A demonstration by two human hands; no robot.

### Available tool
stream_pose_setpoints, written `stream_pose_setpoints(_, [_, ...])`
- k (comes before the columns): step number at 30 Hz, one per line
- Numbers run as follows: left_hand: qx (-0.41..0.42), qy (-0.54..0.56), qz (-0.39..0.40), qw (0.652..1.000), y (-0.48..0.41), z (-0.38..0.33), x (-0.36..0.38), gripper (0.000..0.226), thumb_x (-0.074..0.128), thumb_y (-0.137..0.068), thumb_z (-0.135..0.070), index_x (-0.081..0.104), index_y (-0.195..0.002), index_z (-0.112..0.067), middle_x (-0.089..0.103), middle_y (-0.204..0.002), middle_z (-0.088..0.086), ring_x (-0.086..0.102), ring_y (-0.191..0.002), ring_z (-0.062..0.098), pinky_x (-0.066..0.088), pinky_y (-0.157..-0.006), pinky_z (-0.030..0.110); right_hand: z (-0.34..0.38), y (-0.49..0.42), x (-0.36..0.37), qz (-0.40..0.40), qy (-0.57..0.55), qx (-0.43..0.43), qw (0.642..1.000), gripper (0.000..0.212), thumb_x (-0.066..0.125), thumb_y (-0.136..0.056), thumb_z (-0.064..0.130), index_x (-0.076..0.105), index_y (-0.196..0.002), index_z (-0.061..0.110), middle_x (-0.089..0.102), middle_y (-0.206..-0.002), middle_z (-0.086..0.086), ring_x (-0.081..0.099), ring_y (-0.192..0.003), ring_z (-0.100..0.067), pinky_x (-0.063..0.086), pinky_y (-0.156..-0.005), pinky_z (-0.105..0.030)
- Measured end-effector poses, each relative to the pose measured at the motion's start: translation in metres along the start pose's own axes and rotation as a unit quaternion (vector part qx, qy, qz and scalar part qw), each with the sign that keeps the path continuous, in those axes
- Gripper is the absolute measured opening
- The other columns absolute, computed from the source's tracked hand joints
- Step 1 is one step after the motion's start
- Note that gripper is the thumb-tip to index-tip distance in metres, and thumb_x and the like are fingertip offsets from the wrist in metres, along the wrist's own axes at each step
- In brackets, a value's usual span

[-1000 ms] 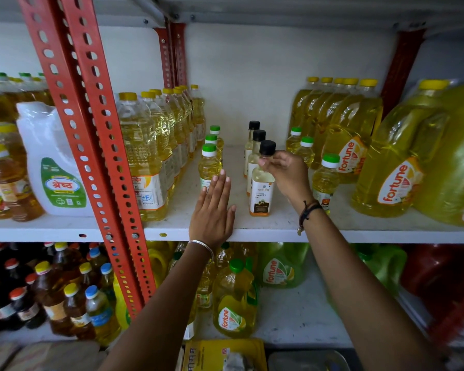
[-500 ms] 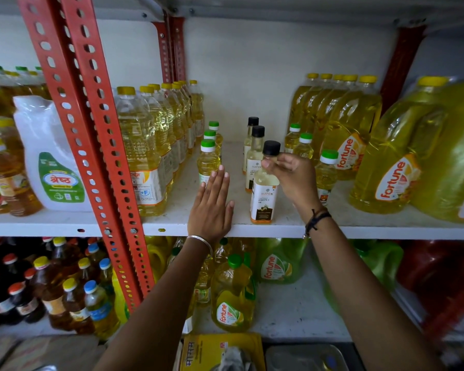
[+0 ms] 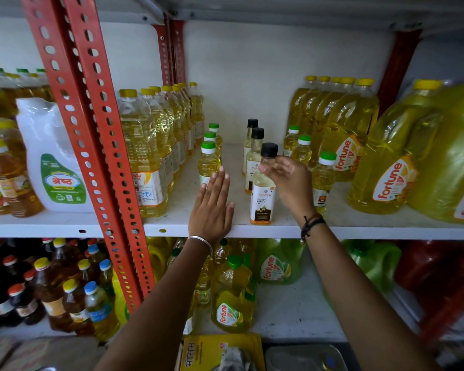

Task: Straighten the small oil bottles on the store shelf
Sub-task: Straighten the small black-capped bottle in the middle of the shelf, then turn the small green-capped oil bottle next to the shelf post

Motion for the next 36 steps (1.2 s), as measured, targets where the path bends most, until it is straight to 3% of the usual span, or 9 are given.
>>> stream_pose_setpoints(3, [0.003, 0.015, -0.004, 1.000, 0.000, 0.001, -0.003, 0.059, 0.026, -0.098, -0.033, 0.014, -0.150, -0.007, 0.010, -0.158, 0.008, 0.001, -0.147, 0.016, -0.005, -0.117, 0.030, 0.000, 0.008, -0.004, -0.015, -0.008, 0.001, 1.000, 0.048, 0.073, -0.078, 0.029, 0.059, -0.118, 0.007, 0.066, -0.120, -0.011, 0.062, -0.108, -0.018, 0.050, -0.092, -0.029])
stream_pose_setpoints(6, [-0.016, 0.028, -0.036, 0.999, 0.003, 0.006, -0.013, 0.060, 0.027, -0.098, -0.033, 0.014, -0.150, -0.008, 0.008, -0.158, 0.007, -0.003, -0.146, 0.015, -0.009, -0.117, 0.033, 0.003, 0.025, -0.016, -0.095, -0.021, -0.013, 0.995, 0.046, 0.071, -0.080, 0.035, 0.057, -0.117, 0.013, 0.064, -0.121, -0.006, 0.060, -0.111, -0.015, 0.049, -0.094, -0.029])
stream_pose_setpoints(9, [-0.038, 0.004, -0.070, 0.997, 0.010, 0.024, -0.029, 0.061, 0.027, -0.096, -0.033, 0.014, -0.150, -0.008, 0.009, -0.157, 0.008, -0.004, -0.146, 0.016, -0.010, -0.117, 0.037, 0.013, 0.049, -0.024, -0.188, -0.039, -0.079, 0.978, 0.036, 0.068, -0.083, 0.031, 0.057, -0.111, 0.010, 0.061, -0.114, -0.005, 0.059, -0.104, -0.015, 0.049, -0.092, -0.026])
stream_pose_setpoints(12, [-0.044, -0.038, -0.079, 0.995, 0.018, 0.050, -0.045, 0.062, 0.027, -0.096, -0.034, 0.014, -0.150, -0.006, 0.010, -0.157, 0.009, -0.003, -0.147, 0.017, -0.007, -0.117, 0.038, 0.027, 0.068, -0.012, -0.212, -0.039, -0.146, 0.965, 0.030, 0.065, -0.085, 0.027, 0.057, -0.105, 0.007, 0.058, -0.104, -0.002, 0.058, -0.098, -0.015, 0.046, -0.088, -0.020])
stream_pose_setpoints(17, [-0.056, -0.077, -0.079, 0.992, 0.027, 0.086, -0.061, 0.062, 0.027, -0.097, -0.034, 0.017, -0.149, -0.003, 0.012, -0.158, 0.012, 0.002, -0.147, 0.020, -0.003, -0.118, 0.038, 0.047, 0.074, 0.044, -0.093, -0.048, -0.177, 0.979, 0.019, 0.063, -0.087, 0.019, 0.059, -0.103, 0.010, 0.063, -0.100, -0.003, 0.060, -0.093, -0.011, 0.050, -0.085, -0.024])
stream_pose_setpoints(20, [-0.030, -0.097, -0.070, 0.992, 0.029, 0.093, -0.059, 0.063, 0.027, -0.097, -0.034, 0.017, -0.148, 0.001, 0.013, -0.157, 0.016, 0.005, -0.147, 0.023, 0.004, -0.118, 0.037, 0.046, 0.058, 0.075, -0.024, -0.035, -0.134, 0.990, 0.023, 0.061, -0.088, 0.023, 0.059, -0.108, 0.011, 0.064, -0.106, -0.004, 0.060, -0.098, -0.010, 0.050, -0.089, -0.028])
stream_pose_setpoints(27, [-0.005, -0.138, -0.078, 0.987, 0.030, 0.097, -0.052, 0.064, 0.025, -0.096, -0.033, 0.018, -0.147, 0.004, 0.012, -0.156, 0.018, 0.007, -0.146, 0.027, 0.004, -0.119, 0.037, 0.032, 0.009, 0.114, 0.032, -0.053, -0.001, 0.998, 0.042, 0.056, -0.091, 0.024, 0.045, -0.130, 0.012, 0.054, -0.135, -0.006, 0.051, -0.122, -0.015, 0.039, -0.103, -0.029])
stream_pose_setpoints(31, [0.006, -0.142, -0.093, 0.985, 0.030, 0.096, -0.051, 0.064, 0.025, -0.096, -0.033, 0.016, -0.147, 0.005, 0.012, -0.155, 0.019, 0.008, -0.146, 0.028, 0.004, -0.119, 0.037, 0.025, -0.010, 0.123, 0.072, -0.048, 0.021, 0.996, 0.040, 0.061, -0.088, 0.020, 0.050, -0.126, 0.014, 0.063, -0.118, -0.002, 0.057, -0.109, -0.016, 0.045, -0.100, -0.036])
stream_pose_setpoints(36, [0.009, -0.147, -0.096, 0.984, 0.031, 0.098, -0.052, 0.064, 0.025, -0.096, -0.034, 0.014, -0.147, 0.004, 0.013, -0.155, 0.019, 0.007, -0.146, 0.028, 0.004, -0.119, 0.037, 0.023, -0.022, 0.122, 0.053, -0.025, 0.020, 0.998, 0.029, 0.068, -0.082, 0.019, 0.063, -0.109, 0.012, 0.065, -0.102, -0.002, 0.062, -0.100, -0.021, 0.050, -0.095, -0.041])
Point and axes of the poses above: each hand's wrist, its own y-axis away from the middle knuckle, its own x-axis out of the palm, z = x × y, the point moved 6 cm from there along -y, towards the middle knuckle
